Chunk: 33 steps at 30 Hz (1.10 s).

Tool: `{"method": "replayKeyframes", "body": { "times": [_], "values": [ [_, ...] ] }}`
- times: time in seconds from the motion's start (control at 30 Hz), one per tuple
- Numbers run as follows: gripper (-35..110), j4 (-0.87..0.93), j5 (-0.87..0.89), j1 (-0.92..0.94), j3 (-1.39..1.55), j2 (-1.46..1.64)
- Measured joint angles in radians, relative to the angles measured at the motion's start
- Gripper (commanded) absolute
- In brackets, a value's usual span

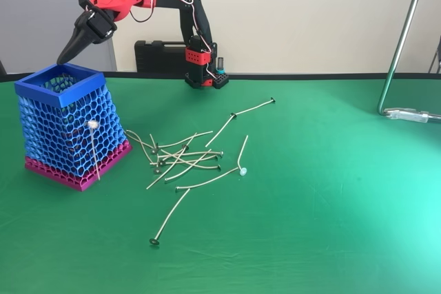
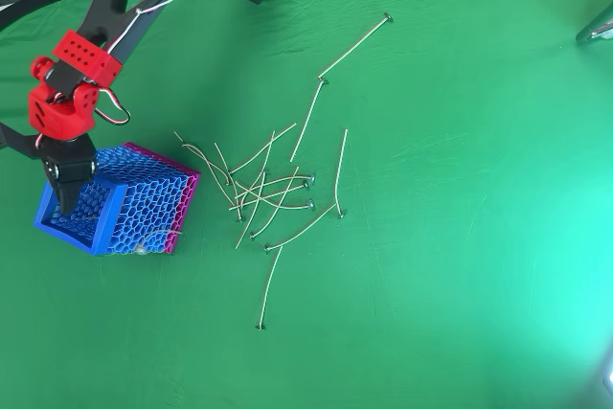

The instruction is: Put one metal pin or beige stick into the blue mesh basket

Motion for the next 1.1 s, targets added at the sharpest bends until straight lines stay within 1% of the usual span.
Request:
{"method": "replayKeyframes", "body": {
  "times": [0.07,0.23,0.4,0.53,0.57,0.7,0.8,0.97,1.1],
  "values": [
    [1,-0.009,0.017,0.0,0.0,0.003],
    [1,-0.017,0.092,-0.018,-0.012,0.046],
    [1,0.06,0.158,-0.06,-0.008,0.132],
    [1,0.098,0.221,-0.115,0.057,0.235],
    [1,0.104,0.259,-0.129,0.084,0.275],
    [1,0.1,0.308,-0.216,0.272,0.433],
    [1,0.063,0.373,-0.31,0.439,0.58],
    [1,-0.043,0.494,-0.449,0.827,0.807],
    [1,-0.163,0.595,-0.545,1.124,0.997]
  ]
}}
